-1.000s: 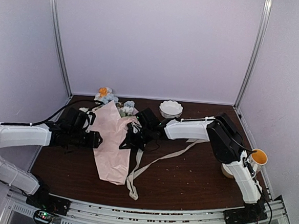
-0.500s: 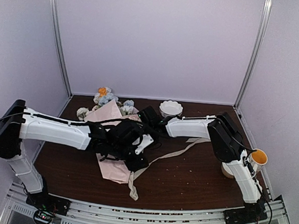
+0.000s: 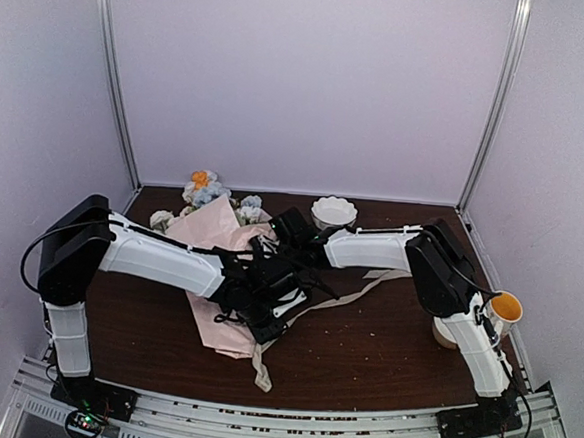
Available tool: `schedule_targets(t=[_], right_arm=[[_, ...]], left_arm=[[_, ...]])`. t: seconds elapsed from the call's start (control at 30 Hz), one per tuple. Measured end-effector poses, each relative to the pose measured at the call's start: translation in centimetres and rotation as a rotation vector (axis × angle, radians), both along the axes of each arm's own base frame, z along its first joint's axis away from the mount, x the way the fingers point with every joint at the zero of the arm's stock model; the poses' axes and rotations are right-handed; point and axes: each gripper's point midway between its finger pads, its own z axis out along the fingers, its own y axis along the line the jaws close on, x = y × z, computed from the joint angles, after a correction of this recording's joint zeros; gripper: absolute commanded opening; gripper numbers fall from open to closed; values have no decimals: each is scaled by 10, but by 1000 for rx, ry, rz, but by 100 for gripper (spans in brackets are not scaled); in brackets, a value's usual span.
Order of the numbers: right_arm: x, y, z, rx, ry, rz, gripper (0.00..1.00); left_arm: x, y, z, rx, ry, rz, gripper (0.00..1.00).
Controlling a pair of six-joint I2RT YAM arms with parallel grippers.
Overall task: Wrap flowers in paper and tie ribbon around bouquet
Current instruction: Pick up the left side of the ribbon at the center of the board.
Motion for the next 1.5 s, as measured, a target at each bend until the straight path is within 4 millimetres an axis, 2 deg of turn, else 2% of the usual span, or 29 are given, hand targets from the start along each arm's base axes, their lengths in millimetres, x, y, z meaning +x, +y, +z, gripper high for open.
schedule_targets(t=[0.2, 0.33, 0.47, 0.57, 0.67, 0.9, 1.07, 1.13, 1.3, 1.43, 1.5], right_arm=[[-1, -1, -2, -8, -7, 5, 0], [-1, -2, -3, -14, -15, 11, 0], [-1, -3, -4, -22, -24, 15, 0], [-1, -4, -5, -27, -27, 19, 0], [-1, -5, -6, -31, -27, 20, 0], [-1, -6, -7, -37, -31, 19, 0], [-1, -6, -8, -42, -32, 18, 0], [-1, -7, -8, -44, -32, 18, 0], [-1, -8, -10, -51, -35, 21, 0], [-1, -8, -10, -52, -39, 25, 0], [-1, -8, -9, -52, -40, 26, 0]], left_arm=[[0, 3, -3, 8, 6, 22, 37], [-1, 5, 0, 3, 7, 34, 44], [-6, 12, 15, -27, 0, 46, 45], [-6, 13, 32, -61, -14, 56, 42], [-5, 13, 39, -76, -20, 60, 40], [-14, 13, 21, -56, 45, 52, 33], [-15, 15, 13, -39, 58, 54, 22], [-14, 18, 8, -12, 53, 62, 20], [-12, 26, 1, 33, 41, 73, 20], [-12, 28, 1, 41, 43, 73, 32], [-13, 28, 0, 41, 50, 70, 33]])
